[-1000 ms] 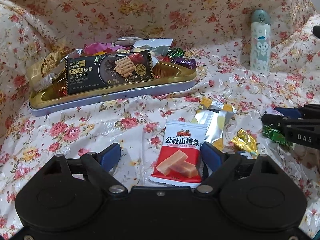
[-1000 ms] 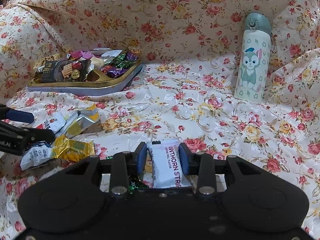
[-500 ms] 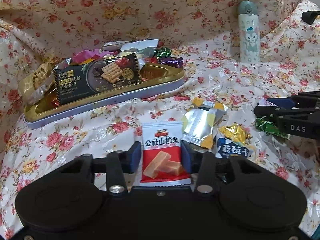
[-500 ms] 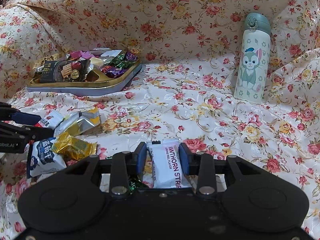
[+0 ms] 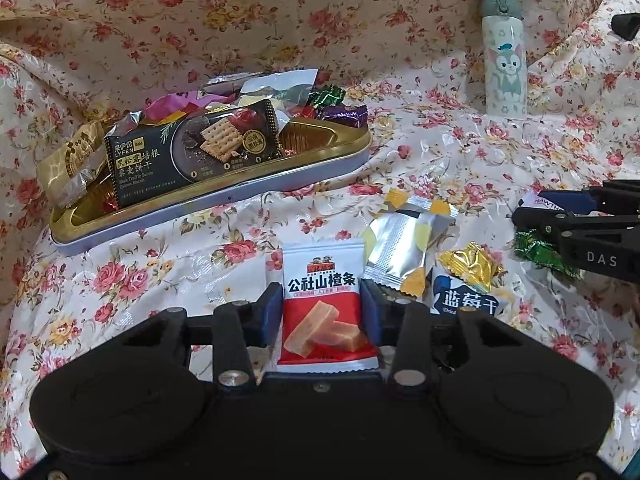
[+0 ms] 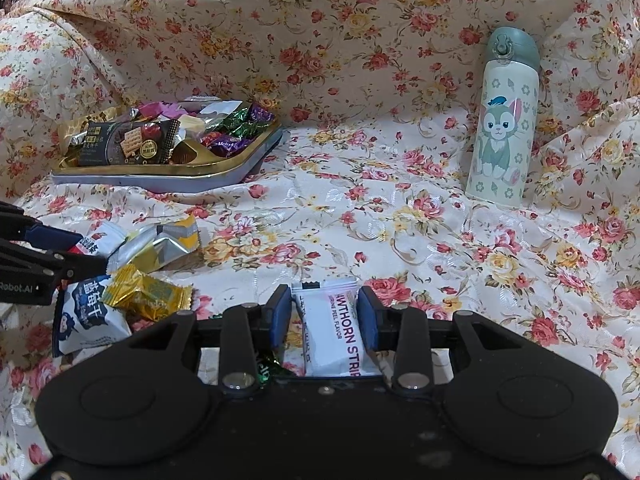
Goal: Organize snacks
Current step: 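Grasp the white HAWTHORN STRIPS packet with the right tool while the left tool grasps the red-white hawthorn packet, then carry both held hawthorn packets back over the gold tin tray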
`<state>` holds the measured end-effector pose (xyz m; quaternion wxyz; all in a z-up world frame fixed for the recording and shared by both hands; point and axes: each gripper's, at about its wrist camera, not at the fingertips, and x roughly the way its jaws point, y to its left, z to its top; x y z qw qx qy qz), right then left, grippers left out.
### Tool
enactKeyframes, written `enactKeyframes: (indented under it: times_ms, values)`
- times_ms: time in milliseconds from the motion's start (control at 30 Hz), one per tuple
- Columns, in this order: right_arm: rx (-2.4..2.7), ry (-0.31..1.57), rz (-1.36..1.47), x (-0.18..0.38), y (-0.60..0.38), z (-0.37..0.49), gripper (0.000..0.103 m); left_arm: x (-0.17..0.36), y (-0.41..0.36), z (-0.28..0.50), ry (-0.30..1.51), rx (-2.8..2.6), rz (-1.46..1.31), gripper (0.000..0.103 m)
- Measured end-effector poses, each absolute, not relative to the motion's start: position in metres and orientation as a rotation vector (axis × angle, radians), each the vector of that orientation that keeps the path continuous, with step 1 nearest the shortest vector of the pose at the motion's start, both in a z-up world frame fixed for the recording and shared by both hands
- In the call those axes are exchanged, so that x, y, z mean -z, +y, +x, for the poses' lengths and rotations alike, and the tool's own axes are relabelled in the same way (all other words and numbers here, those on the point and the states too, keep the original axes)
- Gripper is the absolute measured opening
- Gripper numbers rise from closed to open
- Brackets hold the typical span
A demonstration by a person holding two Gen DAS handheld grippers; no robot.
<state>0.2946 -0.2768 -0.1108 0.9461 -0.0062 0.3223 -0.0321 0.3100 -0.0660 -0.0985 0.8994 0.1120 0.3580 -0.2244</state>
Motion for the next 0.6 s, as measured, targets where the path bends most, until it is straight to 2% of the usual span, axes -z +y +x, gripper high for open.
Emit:
enactKeyframes:
  times_ms: [600]
  values:
    - [0.055,0.688,-0.029,0.1077,-0.2769,0.2903,0.040,0.0973,-0.0657,0.3170,0.792,0.474,0.219,0.050]
